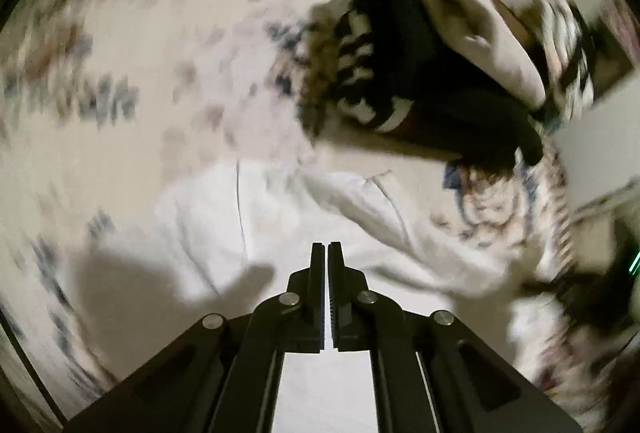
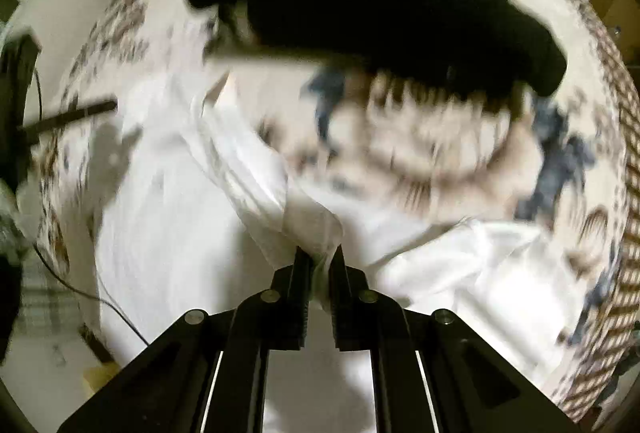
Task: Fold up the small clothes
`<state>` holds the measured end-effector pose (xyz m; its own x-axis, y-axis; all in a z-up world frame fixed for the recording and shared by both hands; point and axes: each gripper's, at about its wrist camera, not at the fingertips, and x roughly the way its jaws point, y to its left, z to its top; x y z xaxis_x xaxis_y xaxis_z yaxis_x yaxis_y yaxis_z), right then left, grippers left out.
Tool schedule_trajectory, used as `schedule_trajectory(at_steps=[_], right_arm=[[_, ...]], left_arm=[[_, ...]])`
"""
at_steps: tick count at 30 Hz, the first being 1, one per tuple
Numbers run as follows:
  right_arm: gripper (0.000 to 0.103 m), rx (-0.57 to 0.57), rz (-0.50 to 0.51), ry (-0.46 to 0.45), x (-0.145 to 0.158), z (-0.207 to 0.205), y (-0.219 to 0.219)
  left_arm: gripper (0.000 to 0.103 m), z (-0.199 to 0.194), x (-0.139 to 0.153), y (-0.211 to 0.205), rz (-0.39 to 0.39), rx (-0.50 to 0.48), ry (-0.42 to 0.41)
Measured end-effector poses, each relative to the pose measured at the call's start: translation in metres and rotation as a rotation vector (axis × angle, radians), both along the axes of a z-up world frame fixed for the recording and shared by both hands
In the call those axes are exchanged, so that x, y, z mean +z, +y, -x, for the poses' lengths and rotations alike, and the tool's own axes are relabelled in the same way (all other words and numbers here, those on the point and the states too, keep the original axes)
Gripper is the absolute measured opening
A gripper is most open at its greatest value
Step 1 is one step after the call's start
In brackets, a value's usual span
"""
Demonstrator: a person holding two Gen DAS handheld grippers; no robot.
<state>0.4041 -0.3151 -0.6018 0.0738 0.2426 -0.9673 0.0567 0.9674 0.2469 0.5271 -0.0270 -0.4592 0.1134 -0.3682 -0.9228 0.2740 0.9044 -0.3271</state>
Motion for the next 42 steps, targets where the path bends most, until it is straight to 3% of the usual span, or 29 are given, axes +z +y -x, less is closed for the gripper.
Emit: schedule_trajectory(at_steps=[2, 4, 5, 7, 10, 13, 17, 18, 19, 20, 22, 26, 28, 31, 34, 39, 42], right_arm=[[0.009, 0.008, -0.003, 0.051, -0.017, 0.006, 0.009], [0.009, -0.010, -0.006, 0.076, -0.030, 0.015, 0.010], [0.009, -0.033, -0.006, 0.084, -0.034, 0.019, 0.008], [0.009, -0.074, -0.010, 0.094, -0.040, 0.019, 0.002], [0.009, -0.140, -0.013, 0.095, -0.049, 0.020, -0.008], [0.009, -0.203, -0.028, 0.095, -0.051, 0.020, -0.021], [0.009, -0.316, -0.081, 0.104, -0.053, 0.023, -0.039], [0.009, -0.344, -0.097, 0.101, -0.051, 0.027, -0.044], [0.009, -0.372, -0.115, 0.097, -0.049, 0.029, -0.048], [0.009, -0.398, -0.132, 0.092, -0.047, 0.032, -0.052], [0.009, -0.427, -0.154, 0.081, -0.043, 0.036, -0.057], [0.009, -0.428, -0.178, 0.054, -0.035, 0.036, -0.060], [0.009, -0.407, -0.177, 0.035, -0.026, 0.040, -0.057], [0.009, -0.346, -0.169, -0.007, 0.000, 0.054, -0.046], [0.009, -0.272, -0.150, -0.006, 0.011, 0.065, -0.026], [0.009, -0.135, -0.098, 0.090, 0.006, 0.115, 0.009], [0.026, -0.103, -0.099, 0.194, -0.012, 0.140, 0.016]], left_arm=[[0.020, 0.001, -0.014, -0.003, 0.033, 0.081, 0.120], [0.056, 0.007, -0.019, -0.011, 0.085, 0.146, 0.188], [0.059, 0.004, -0.022, -0.018, 0.115, 0.185, 0.208], [0.060, -0.003, -0.023, -0.036, 0.136, 0.209, 0.239], [0.061, -0.017, -0.028, -0.069, 0.107, 0.184, 0.267], [0.061, -0.031, -0.051, -0.109, -0.011, 0.129, 0.299], [0.059, -0.040, -0.082, -0.142, -0.242, 0.067, 0.274], [0.053, -0.040, -0.083, -0.144, -0.267, 0.061, 0.254], [0.028, -0.039, -0.081, -0.145, -0.281, 0.054, 0.224], [0.016, -0.037, -0.076, -0.144, -0.293, 0.048, 0.181], [0.010, -0.033, -0.066, -0.138, -0.235, 0.028, 0.145], [0.009, -0.014, -0.028, -0.108, -0.147, 0.068, 0.039], [0.009, 0.004, -0.005, -0.086, -0.112, 0.101, -0.010], [0.009, 0.047, 0.022, -0.044, -0.070, 0.159, -0.019], [0.009, 0.107, 0.025, -0.012, -0.074, 0.216, 0.035], [0.013, 0.184, -0.020, 0.013, -0.100, 0.282, 0.206], [0.026, 0.204, -0.032, 0.027, -0.086, 0.322, 0.284]])
